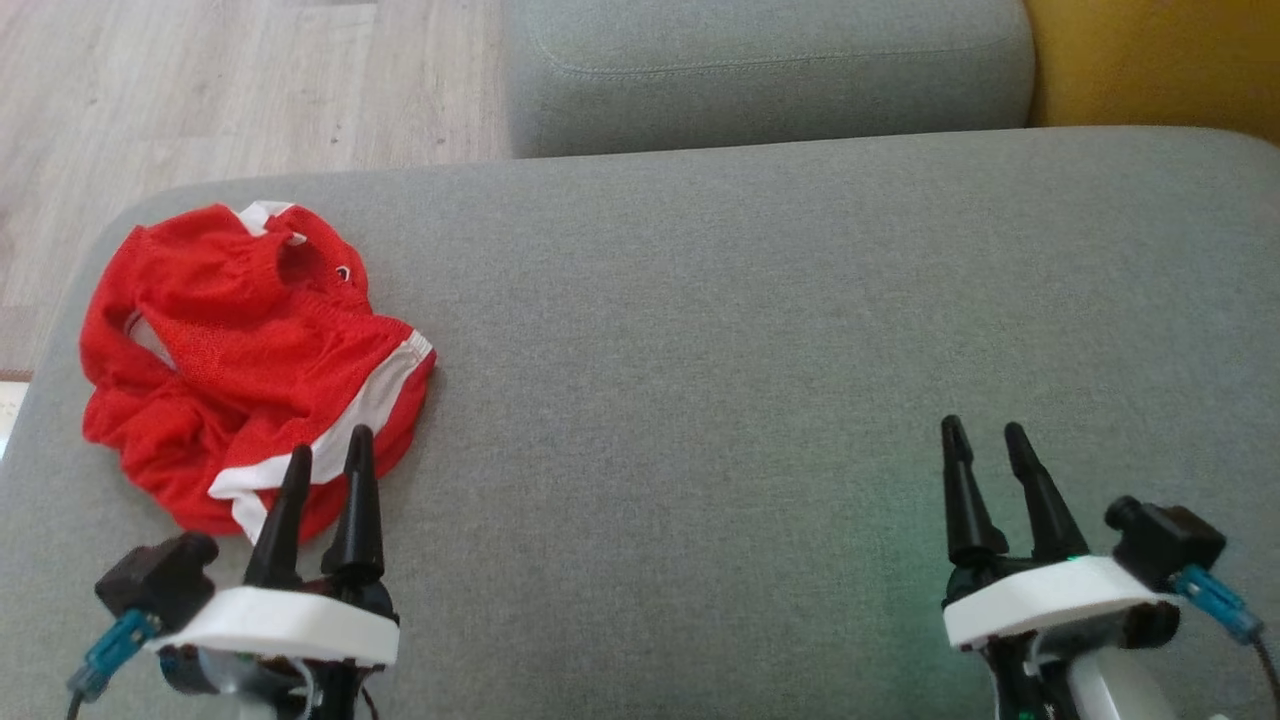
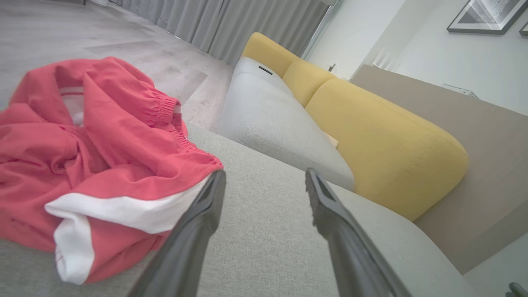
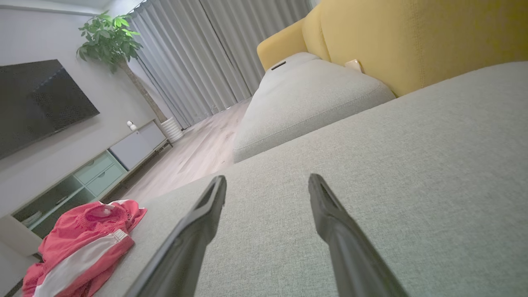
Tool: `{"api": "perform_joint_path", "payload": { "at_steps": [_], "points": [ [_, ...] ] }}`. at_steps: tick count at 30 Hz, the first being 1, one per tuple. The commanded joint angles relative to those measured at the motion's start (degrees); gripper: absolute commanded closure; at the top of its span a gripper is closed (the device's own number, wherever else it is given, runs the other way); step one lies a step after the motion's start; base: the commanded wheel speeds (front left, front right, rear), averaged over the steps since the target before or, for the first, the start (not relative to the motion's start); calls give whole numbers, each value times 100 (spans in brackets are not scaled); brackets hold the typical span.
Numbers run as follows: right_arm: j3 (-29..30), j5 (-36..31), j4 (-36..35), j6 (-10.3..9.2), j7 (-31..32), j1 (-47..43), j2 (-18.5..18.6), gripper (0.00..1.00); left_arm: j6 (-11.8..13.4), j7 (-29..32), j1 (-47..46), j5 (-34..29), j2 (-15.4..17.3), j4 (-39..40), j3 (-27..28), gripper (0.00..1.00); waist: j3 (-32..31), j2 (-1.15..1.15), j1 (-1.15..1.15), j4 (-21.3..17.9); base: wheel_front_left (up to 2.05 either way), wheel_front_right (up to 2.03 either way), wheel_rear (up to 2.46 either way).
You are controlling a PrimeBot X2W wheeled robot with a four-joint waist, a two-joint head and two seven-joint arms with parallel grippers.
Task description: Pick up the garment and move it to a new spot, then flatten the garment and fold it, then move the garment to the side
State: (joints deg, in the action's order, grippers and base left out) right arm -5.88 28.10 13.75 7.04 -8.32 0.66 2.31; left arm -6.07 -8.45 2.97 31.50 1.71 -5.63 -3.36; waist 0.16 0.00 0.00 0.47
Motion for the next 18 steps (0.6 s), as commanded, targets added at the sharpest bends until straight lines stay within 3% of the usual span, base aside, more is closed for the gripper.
{"api": "perform_joint_path", "payload": {
  "at_steps": [1,18],
  "points": [
    [-178,-286,-230,33,-116,326,41,0,11,-108,-222,-231,84,264,81,0,4,0,0,16,0,0,0],
    [-358,-1558,-304,39,-403,404,49,0,149,-392,-318,-1370,101,358,-30,0,86,0,0,100,0,0,0]
  ]
}}
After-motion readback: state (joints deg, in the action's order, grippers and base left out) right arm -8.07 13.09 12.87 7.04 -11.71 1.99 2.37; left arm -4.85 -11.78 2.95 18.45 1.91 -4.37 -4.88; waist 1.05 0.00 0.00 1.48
